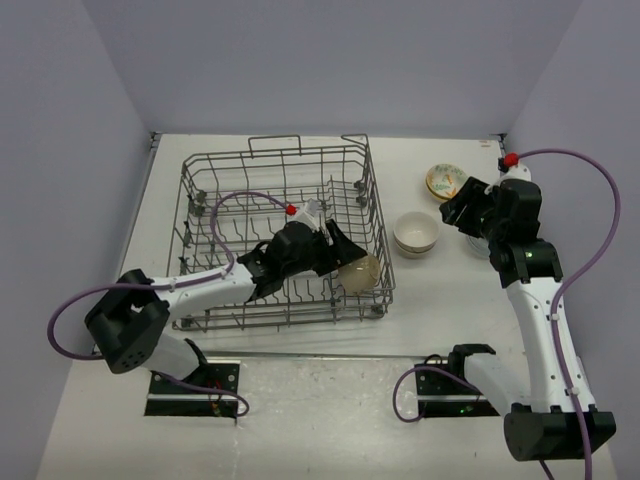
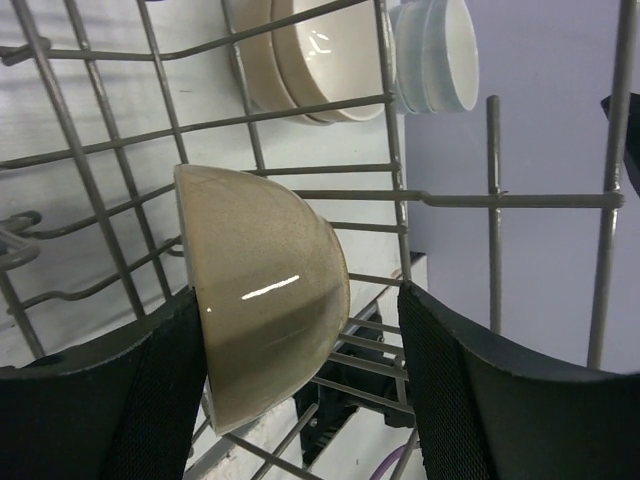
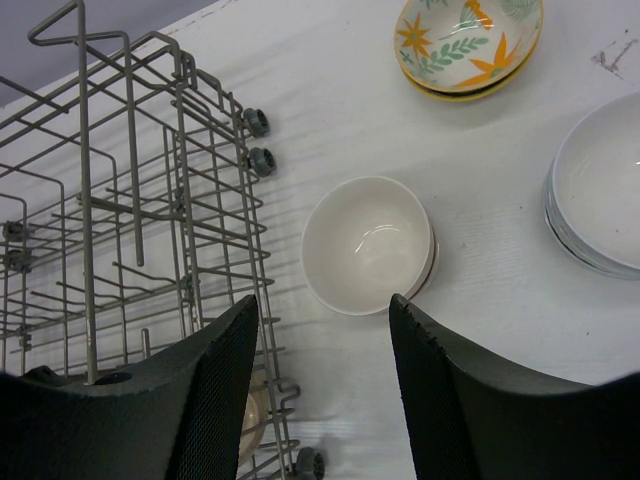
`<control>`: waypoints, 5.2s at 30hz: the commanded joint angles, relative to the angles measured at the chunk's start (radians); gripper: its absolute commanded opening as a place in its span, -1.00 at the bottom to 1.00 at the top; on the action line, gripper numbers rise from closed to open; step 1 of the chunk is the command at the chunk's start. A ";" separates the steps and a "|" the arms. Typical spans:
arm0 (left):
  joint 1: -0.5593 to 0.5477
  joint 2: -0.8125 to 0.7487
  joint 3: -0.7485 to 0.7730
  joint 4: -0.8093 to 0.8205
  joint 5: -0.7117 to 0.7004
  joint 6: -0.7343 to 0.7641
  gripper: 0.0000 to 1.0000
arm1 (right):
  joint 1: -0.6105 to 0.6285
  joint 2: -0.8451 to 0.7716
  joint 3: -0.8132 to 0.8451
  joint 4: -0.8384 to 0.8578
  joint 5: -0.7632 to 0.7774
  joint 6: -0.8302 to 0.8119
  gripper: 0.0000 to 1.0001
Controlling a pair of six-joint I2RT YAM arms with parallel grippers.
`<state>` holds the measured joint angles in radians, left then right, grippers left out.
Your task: Unload the bowls from the dish rack
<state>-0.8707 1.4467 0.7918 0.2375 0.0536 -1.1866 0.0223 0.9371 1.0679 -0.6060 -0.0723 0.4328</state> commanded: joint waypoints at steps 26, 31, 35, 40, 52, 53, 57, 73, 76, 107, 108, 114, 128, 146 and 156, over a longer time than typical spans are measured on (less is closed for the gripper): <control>0.007 0.107 -0.012 0.244 0.101 -0.053 -1.00 | 0.002 0.016 0.035 0.023 -0.041 -0.022 0.14; 0.009 0.101 0.007 0.237 0.106 -0.024 -1.00 | 0.004 0.014 0.043 0.020 -0.043 -0.023 0.15; 0.012 0.081 0.078 0.234 0.143 0.089 -1.00 | 0.004 0.009 0.052 0.014 -0.049 -0.020 0.15; 0.029 0.040 0.182 0.155 0.175 0.296 -1.00 | 0.004 -0.003 0.086 -0.006 -0.046 -0.023 0.22; 0.073 -0.014 0.305 -0.003 0.201 0.737 -1.00 | 0.004 0.002 0.129 -0.012 -0.061 -0.014 0.30; 0.076 -0.014 0.304 0.012 0.203 0.743 -1.00 | 0.004 0.003 0.130 -0.011 -0.066 -0.014 0.30; 0.079 -0.017 0.262 0.101 0.193 0.707 -1.00 | 0.004 0.003 0.127 -0.006 -0.070 -0.012 0.30; -0.025 -0.229 0.461 -0.485 -0.121 1.421 -1.00 | 0.310 0.184 0.518 -0.217 -0.032 -0.052 0.38; -0.063 -0.233 0.521 -0.639 -0.060 1.502 -1.00 | 0.433 0.249 0.619 -0.251 0.000 -0.054 0.38; -0.166 -0.269 0.554 -0.886 0.017 1.647 -1.00 | 0.837 0.687 0.865 -0.584 0.226 -0.149 -1.00; -0.166 -0.269 0.555 -0.886 0.002 1.641 -0.91 | 0.837 0.686 0.865 -0.577 0.230 -0.147 -1.00; -0.166 -0.318 0.531 -0.793 -0.230 1.564 1.00 | 0.806 0.667 0.871 -0.480 0.253 -0.134 -1.00; 0.409 -0.468 0.457 -0.745 -0.537 0.954 1.00 | 0.121 0.416 0.548 -0.235 0.080 -0.075 -1.00; 0.573 -0.606 0.204 -0.573 -0.572 0.995 1.00 | 0.008 0.439 0.075 0.167 0.014 0.044 -1.00; 0.573 -0.612 0.190 -0.560 -0.518 1.010 1.00 | 0.010 0.466 -0.037 0.216 0.043 0.055 -1.00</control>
<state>-0.3031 0.8505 0.9836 -0.3813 -0.4812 -0.1947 0.0288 1.4055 1.0229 -0.4923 -0.0212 0.4572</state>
